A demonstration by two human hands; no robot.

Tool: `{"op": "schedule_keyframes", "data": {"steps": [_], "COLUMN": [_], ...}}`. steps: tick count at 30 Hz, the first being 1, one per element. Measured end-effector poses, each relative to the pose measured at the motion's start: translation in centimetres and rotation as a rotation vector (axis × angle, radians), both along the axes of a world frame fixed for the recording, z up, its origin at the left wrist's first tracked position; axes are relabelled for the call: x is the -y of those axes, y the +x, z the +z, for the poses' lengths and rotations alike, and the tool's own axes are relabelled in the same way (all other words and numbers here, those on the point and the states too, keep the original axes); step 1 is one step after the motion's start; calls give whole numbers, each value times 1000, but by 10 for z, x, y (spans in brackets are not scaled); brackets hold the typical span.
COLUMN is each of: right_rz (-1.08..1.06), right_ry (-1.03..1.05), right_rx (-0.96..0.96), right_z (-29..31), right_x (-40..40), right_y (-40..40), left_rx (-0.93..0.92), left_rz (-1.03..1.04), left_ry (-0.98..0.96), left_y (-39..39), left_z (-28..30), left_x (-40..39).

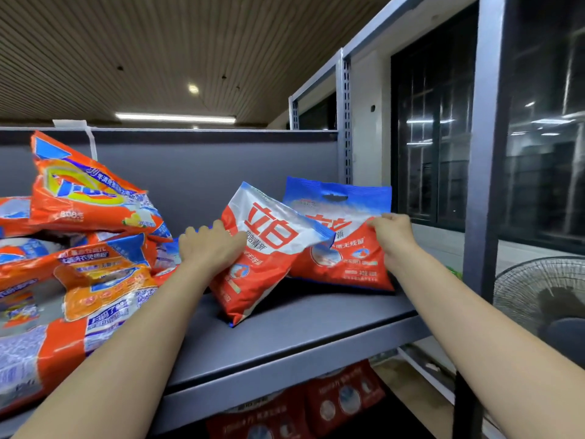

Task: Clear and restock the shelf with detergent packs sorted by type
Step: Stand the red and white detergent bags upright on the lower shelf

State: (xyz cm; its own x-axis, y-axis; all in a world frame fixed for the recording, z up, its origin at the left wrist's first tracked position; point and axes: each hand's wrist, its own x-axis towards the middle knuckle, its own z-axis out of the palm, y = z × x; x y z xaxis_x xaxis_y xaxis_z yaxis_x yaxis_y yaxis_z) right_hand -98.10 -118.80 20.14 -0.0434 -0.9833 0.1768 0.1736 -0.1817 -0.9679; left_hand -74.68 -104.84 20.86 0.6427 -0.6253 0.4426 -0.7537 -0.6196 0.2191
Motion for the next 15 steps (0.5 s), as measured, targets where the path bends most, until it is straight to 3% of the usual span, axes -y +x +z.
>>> {"op": "schedule_keyframes", "data": {"steps": [3, 8, 12, 15], "right_rz": [132, 75, 61, 88], "right_ry": [106, 66, 28, -23], "right_rx": [30, -186, -325, -252], "right_z": [-1, 3, -3, -7], "right_x": [-1, -3, 5, -8], "right_y": [0, 9, 11, 7], "left_rx": [73, -130, -219, -330], "left_rz": [29, -70, -126, -192], "left_ry": [43, 73, -15, -141], "left_y": [-8, -28, -22, -21], "left_z": [7, -3, -7, -10], "left_x": [0, 7, 3, -3]}}
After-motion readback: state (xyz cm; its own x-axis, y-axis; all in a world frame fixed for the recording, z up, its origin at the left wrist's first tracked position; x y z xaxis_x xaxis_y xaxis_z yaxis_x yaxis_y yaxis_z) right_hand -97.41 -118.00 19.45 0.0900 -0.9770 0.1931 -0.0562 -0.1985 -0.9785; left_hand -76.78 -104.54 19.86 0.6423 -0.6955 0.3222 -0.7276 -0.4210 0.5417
